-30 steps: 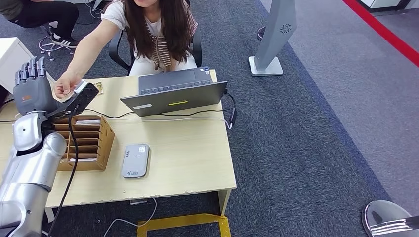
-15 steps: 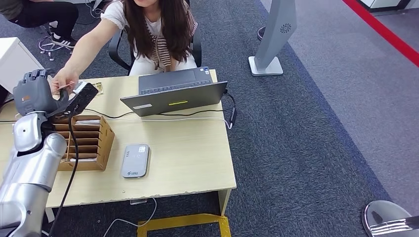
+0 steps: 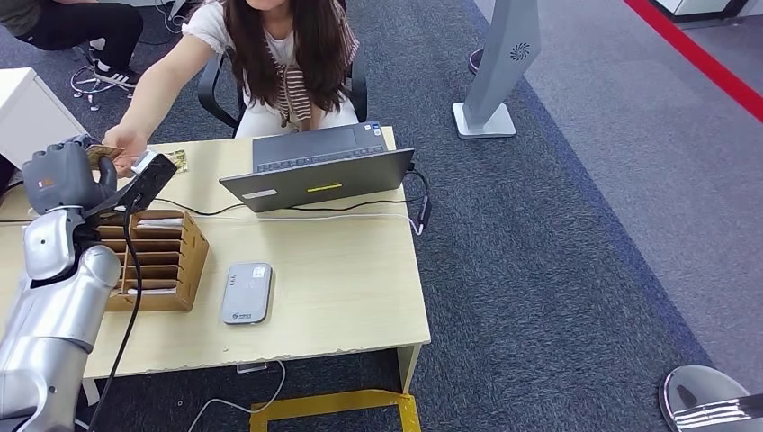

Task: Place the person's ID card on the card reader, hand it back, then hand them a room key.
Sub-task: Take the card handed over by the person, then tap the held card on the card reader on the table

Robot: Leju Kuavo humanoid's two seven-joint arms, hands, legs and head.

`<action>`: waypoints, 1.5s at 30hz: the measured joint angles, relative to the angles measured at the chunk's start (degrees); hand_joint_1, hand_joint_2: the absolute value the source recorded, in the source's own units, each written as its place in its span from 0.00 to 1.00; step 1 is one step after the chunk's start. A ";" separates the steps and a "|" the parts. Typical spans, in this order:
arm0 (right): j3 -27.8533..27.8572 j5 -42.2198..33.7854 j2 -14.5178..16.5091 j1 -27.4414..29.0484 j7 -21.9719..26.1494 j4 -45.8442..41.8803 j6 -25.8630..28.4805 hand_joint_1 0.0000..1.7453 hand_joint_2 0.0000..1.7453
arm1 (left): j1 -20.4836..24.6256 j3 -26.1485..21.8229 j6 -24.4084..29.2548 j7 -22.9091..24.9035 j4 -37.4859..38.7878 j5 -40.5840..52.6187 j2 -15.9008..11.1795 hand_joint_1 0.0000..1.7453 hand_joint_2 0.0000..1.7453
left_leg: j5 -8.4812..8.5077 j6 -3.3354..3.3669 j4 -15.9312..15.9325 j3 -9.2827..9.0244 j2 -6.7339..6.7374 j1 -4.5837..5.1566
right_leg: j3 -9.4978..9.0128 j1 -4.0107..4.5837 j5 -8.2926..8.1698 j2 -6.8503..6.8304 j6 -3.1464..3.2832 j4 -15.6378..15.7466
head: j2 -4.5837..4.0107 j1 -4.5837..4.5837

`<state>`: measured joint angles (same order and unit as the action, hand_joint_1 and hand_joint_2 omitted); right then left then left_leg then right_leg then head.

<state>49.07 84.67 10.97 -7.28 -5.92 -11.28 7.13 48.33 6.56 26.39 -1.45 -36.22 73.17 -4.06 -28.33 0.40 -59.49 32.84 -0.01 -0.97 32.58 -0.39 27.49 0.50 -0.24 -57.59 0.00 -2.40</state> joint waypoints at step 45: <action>-0.01 -2.61 -0.17 0.67 0.03 0.00 1.02 0.00 1.00 | -18.00 17.40 -13.14 -0.29 -13.79 8.40 4.50 1.00 1.00 | -0.02 0.01 0.00 -0.01 0.02 0.02 | 0.02 -0.01 0.00 0.01 -0.01 0.02 | 0.00 -0.01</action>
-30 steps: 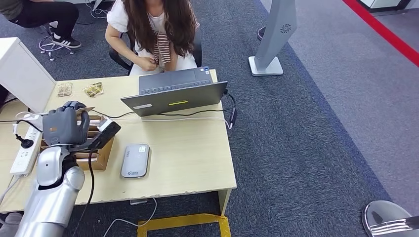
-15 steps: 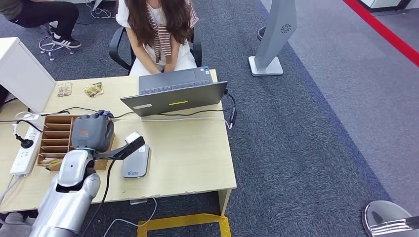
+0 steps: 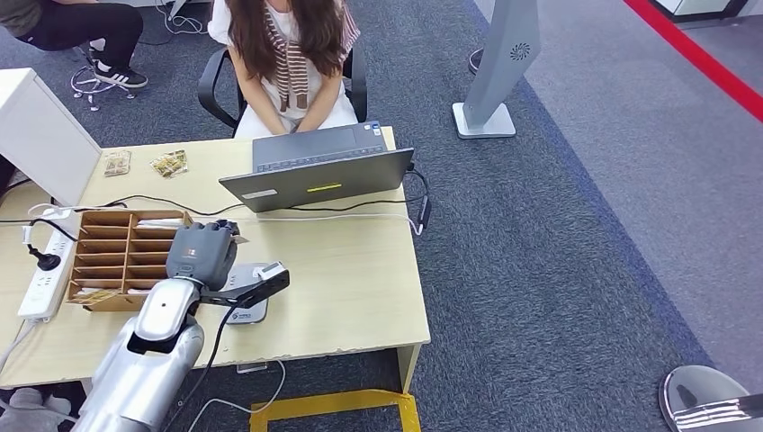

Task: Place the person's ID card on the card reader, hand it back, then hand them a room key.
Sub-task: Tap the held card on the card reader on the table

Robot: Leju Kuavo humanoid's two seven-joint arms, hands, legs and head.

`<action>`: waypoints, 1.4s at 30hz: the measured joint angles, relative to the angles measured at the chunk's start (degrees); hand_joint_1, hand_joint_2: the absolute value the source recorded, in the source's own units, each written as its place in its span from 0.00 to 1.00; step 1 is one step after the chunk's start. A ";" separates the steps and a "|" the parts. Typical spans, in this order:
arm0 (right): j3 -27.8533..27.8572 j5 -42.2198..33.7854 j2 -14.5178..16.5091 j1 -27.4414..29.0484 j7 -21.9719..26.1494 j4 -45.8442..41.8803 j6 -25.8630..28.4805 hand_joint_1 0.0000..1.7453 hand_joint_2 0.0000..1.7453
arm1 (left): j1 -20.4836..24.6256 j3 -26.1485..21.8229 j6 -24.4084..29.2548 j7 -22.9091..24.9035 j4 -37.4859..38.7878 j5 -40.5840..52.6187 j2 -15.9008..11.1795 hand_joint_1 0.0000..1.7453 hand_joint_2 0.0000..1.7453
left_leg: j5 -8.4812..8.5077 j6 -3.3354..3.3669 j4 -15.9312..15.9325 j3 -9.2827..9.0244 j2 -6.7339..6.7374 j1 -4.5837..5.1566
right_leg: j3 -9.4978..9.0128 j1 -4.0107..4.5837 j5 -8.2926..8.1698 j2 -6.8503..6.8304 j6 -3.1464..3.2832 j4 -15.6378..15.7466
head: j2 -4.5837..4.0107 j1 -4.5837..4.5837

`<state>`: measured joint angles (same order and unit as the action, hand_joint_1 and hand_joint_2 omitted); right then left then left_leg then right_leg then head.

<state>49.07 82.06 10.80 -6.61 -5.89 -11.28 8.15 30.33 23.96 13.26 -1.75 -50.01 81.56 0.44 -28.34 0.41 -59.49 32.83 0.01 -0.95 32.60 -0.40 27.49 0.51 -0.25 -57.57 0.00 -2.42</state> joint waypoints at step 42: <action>-0.51 0.27 -0.31 0.02 -0.07 -0.02 0.19 0.00 1.00 | -2.24 1.51 0.07 2.14 9.99 -0.28 2.68 1.00 1.00 | 0.00 0.00 0.01 -0.01 -0.02 0.00 | -0.04 0.00 0.00 -0.02 0.00 0.00 | 0.00 0.00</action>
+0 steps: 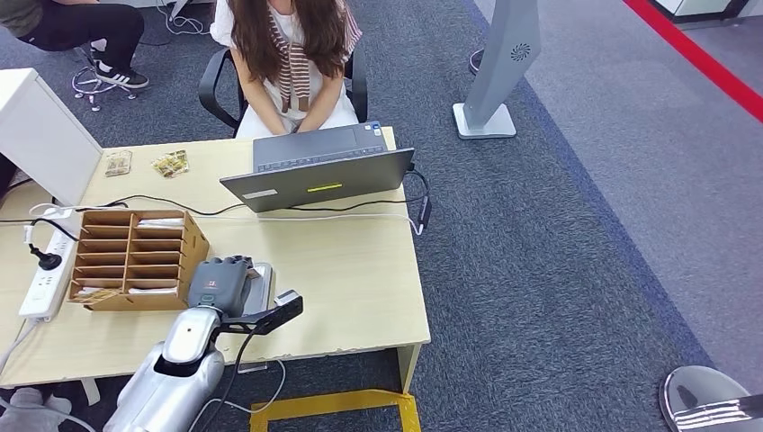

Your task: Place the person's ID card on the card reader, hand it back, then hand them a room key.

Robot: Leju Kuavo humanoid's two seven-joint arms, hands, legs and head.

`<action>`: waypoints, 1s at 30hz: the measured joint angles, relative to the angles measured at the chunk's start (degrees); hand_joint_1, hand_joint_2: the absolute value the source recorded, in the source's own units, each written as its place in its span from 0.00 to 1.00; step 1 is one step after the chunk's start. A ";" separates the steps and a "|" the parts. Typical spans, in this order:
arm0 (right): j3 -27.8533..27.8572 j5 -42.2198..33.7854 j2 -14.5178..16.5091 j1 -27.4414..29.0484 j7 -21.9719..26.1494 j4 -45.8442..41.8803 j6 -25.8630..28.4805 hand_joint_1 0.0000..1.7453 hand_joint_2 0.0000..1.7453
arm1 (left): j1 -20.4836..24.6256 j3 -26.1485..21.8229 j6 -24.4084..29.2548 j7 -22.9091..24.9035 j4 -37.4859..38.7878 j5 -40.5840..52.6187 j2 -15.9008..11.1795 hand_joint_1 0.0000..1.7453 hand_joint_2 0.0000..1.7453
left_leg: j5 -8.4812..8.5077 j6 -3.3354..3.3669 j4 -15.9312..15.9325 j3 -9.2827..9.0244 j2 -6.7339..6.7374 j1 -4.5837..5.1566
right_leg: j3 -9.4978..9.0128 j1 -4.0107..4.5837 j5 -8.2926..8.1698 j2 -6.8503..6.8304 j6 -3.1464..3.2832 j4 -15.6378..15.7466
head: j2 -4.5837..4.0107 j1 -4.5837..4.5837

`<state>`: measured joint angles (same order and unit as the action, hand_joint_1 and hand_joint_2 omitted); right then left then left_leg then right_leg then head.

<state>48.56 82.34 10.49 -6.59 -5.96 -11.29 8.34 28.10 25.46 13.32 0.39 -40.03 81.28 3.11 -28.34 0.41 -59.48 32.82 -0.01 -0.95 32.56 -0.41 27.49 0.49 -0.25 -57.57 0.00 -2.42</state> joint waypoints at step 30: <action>-0.27 -2.20 -0.02 0.47 0.77 0.01 1.11 0.00 1.00 | 1.28 0.11 -0.21 1.44 -13.83 -2.81 -0.86 1.00 1.00 | 0.03 0.02 -0.01 0.02 -0.03 0.00 | 0.01 0.00 0.00 -0.03 0.00 0.00 | 0.00 0.00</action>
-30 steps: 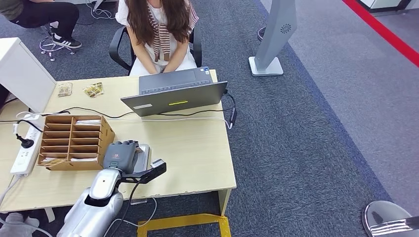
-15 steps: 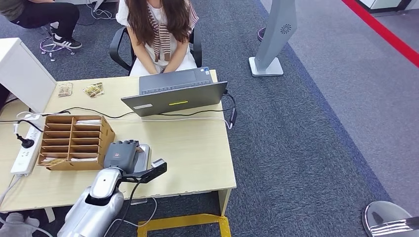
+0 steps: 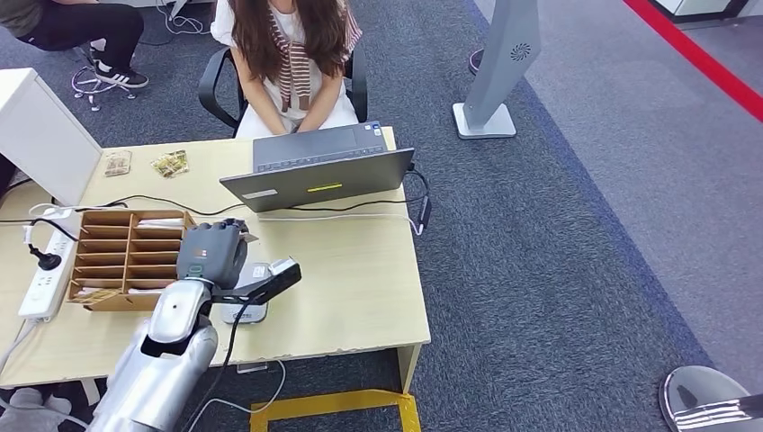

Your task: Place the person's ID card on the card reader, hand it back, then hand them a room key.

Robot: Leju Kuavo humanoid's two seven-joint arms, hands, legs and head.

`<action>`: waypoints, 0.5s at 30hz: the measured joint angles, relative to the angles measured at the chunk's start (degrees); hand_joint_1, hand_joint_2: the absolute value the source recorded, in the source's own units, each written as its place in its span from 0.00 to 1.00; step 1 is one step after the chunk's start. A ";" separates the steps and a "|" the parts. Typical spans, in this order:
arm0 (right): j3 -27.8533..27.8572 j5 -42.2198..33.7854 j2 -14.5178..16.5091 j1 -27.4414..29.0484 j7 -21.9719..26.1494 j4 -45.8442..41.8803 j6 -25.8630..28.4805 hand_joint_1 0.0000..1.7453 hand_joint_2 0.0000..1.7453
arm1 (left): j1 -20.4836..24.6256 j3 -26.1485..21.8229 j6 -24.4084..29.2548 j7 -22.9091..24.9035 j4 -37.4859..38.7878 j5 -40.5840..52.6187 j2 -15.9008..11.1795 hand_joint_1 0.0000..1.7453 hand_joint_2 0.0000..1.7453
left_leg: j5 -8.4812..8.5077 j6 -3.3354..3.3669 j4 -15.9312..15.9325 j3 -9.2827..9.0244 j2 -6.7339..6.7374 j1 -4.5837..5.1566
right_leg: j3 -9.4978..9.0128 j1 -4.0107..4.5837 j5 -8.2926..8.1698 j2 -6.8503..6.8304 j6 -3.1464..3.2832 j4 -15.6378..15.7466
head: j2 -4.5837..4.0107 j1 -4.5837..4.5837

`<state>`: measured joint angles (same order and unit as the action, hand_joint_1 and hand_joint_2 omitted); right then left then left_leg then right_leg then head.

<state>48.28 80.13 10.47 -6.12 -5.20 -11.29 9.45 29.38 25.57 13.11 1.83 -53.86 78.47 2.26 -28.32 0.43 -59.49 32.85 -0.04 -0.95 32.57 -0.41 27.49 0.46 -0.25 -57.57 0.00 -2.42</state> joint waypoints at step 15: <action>0.04 -0.89 0.28 0.89 -0.35 0.10 3.49 0.00 1.00 | 1.89 -0.30 -1.64 2.76 -24.64 -1.72 -3.83 1.00 1.00 | 0.01 0.00 0.01 0.00 -0.01 -0.01 | 0.00 0.01 0.00 -0.02 0.00 0.00 | 0.00 0.01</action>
<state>48.33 79.25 10.75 -5.23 -5.55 -11.19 12.95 31.27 25.28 11.47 4.59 -78.50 76.75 -1.57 -28.31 0.42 -59.47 32.85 -0.05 -0.95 32.57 -0.40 27.49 0.44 -0.25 -57.58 0.00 -2.41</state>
